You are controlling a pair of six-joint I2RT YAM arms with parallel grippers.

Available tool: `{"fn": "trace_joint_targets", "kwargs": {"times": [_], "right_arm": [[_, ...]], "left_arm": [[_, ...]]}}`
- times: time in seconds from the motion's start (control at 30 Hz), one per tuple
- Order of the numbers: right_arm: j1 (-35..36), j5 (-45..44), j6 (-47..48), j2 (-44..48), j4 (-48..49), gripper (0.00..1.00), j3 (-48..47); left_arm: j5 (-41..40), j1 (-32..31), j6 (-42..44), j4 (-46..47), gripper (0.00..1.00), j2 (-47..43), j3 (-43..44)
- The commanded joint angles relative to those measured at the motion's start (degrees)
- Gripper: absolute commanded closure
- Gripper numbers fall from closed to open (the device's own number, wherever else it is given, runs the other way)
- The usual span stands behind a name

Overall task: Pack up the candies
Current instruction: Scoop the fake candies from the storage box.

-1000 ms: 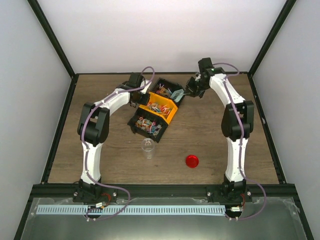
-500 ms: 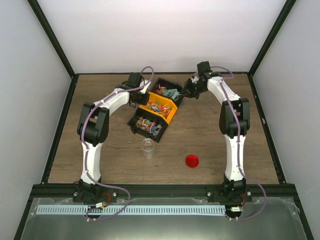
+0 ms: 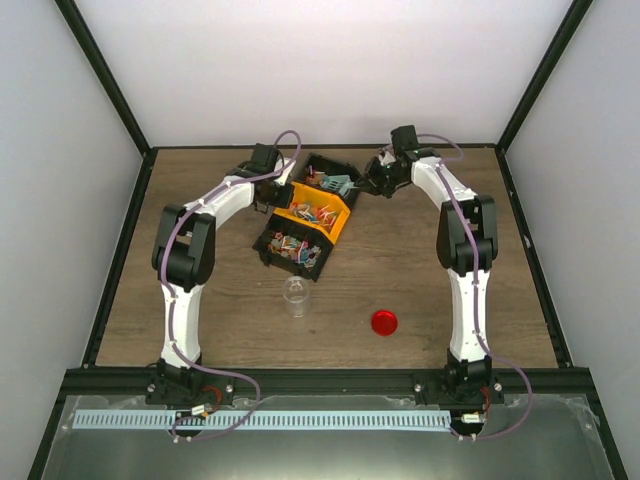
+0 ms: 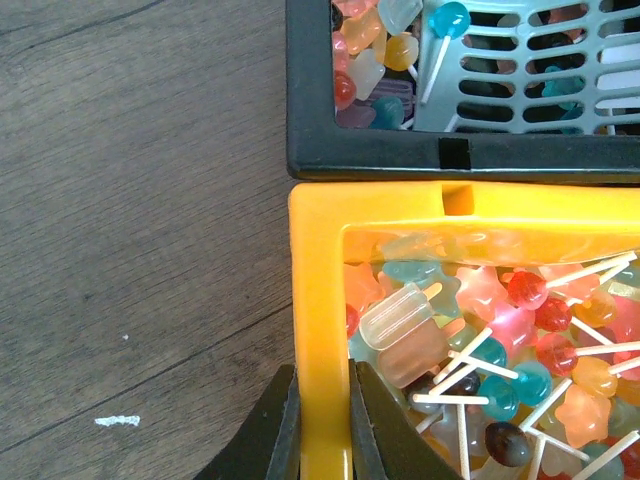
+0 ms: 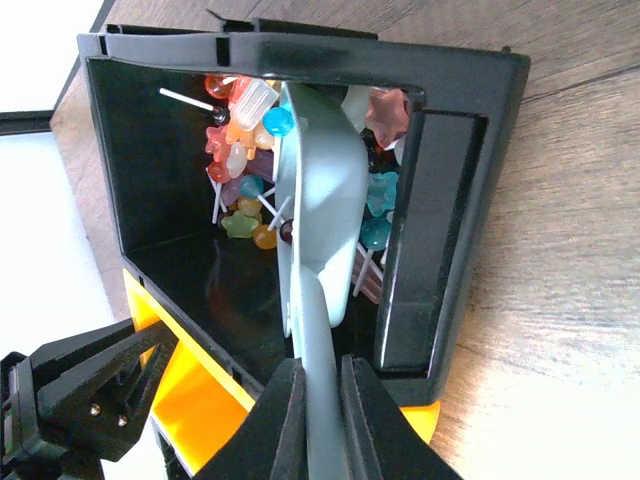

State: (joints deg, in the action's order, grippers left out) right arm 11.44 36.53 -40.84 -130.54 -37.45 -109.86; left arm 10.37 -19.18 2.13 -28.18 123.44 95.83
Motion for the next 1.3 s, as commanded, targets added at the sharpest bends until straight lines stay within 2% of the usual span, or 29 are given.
{"fn": "trace_joint_targets", "kwargs": {"times": [0.0,0.17,0.47,0.57,0.77,0.97,1.27], "right_arm": [[0.59,-10.71,1.54,3.29,-9.86,0.99,-2.93],[0.31,-12.24,1.47,4.25,-19.77,0.99,-6.27],[0.41,-16.72,2.42,6.65,-24.50,0.99,-8.27],[1.02,-17.51,3.79,4.52,-25.82,0.99,-10.47],[3.94,-19.99,5.65,-5.59,-30.21,0.99,-19.58],[5.78,-14.83,5.93,-12.03,-24.96,0.99,-20.60],[5.88,3.12,5.26,-4.20,4.02,0.99,2.57]], "left_arm": [[3.58,-0.83,2.09,-0.43,0.96,0.18,-1.96],[4.61,-0.68,2.18,-0.28,0.96,0.67,-1.62],[5.21,-0.68,2.66,0.15,0.96,0.83,-1.89],[5.92,-0.75,2.88,0.24,0.96,1.02,-1.71],[9.58,-1.11,4.05,-0.05,0.96,1.79,-2.01],[10.77,-1.74,4.52,-0.37,0.96,2.48,-1.75],[11.51,-2.15,3.81,-0.46,0.96,2.58,-1.11]]}}
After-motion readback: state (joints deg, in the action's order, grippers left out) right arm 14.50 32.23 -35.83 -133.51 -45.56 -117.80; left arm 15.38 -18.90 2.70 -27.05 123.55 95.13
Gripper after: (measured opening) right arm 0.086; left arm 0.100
